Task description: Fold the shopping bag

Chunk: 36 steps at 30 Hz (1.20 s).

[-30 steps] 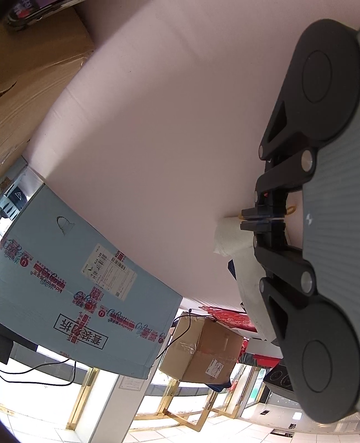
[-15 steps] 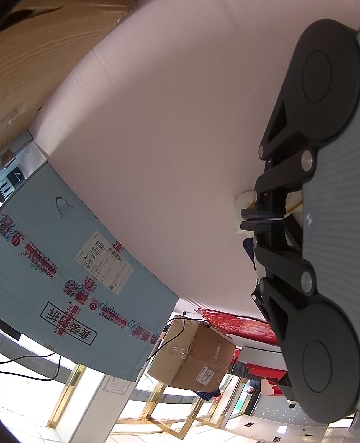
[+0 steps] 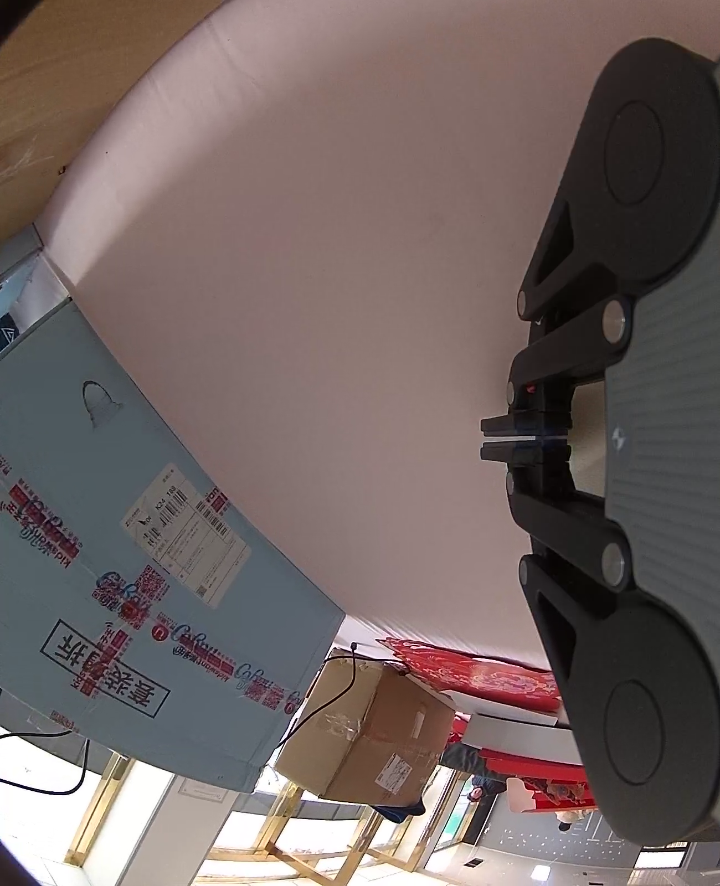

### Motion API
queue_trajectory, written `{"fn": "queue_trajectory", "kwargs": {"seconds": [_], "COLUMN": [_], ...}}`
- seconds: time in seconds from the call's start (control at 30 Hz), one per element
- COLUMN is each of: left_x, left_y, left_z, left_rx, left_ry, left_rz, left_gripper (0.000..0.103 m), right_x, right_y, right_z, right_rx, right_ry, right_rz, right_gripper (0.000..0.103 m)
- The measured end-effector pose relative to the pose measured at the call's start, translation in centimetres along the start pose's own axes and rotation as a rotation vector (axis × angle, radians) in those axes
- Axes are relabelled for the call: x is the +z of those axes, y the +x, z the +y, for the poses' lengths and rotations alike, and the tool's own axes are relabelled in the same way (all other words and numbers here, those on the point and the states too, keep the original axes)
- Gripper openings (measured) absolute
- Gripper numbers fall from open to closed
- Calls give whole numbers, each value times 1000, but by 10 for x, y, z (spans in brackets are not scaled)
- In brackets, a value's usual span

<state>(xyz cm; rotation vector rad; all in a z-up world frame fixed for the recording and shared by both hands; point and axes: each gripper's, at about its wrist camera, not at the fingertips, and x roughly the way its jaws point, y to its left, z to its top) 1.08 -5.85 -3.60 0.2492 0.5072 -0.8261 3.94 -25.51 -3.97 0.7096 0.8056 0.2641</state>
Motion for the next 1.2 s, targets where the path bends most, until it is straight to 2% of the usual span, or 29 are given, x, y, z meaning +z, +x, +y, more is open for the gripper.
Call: {"fn": "queue_trajectory", "kwargs": {"seconds": [0.1,0.17,0.2,0.3,0.43,0.53,0.57,0.9,1.07,1.2], "left_x": [0,0,0,-1,0,0,0,1,1,1], "left_y": [0,-1,-1,-1,-2,-1,-1,2,3,3], "left_z": [0,0,0,0,2,2,2,3,5,6], "left_rx": [-1,-2,-2,-3,-1,-1,-1,-1,-1,-4], "left_ry": [-1,-1,-2,-2,-1,-1,-1,-1,1,-3], "left_rz": [0,0,0,-1,-1,-1,-1,-1,-2,-1], "left_gripper": [48,48,48,48,48,48,48,48,48,48], "right_x": [-4,-12,-19,-36,-52,-58,-59,-70,-67,-68], "right_y": [-30,-49,-57,-66,-63,-57,-57,-62,-52,-49], "right_z": [1,0,-2,-7,3,10,8,-31,-32,-19], "right_rx": [-23,-85,-117,-170,-261,-245,-226,-11,-19,-50], "right_ry": [-29,-54,-61,-77,-172,-203,-173,281,363,325], "right_rz": [-55,-67,-58,-2,62,108,116,158,155,204], "right_gripper": [11,22,25,25,25,29,29,26,28,32]}}
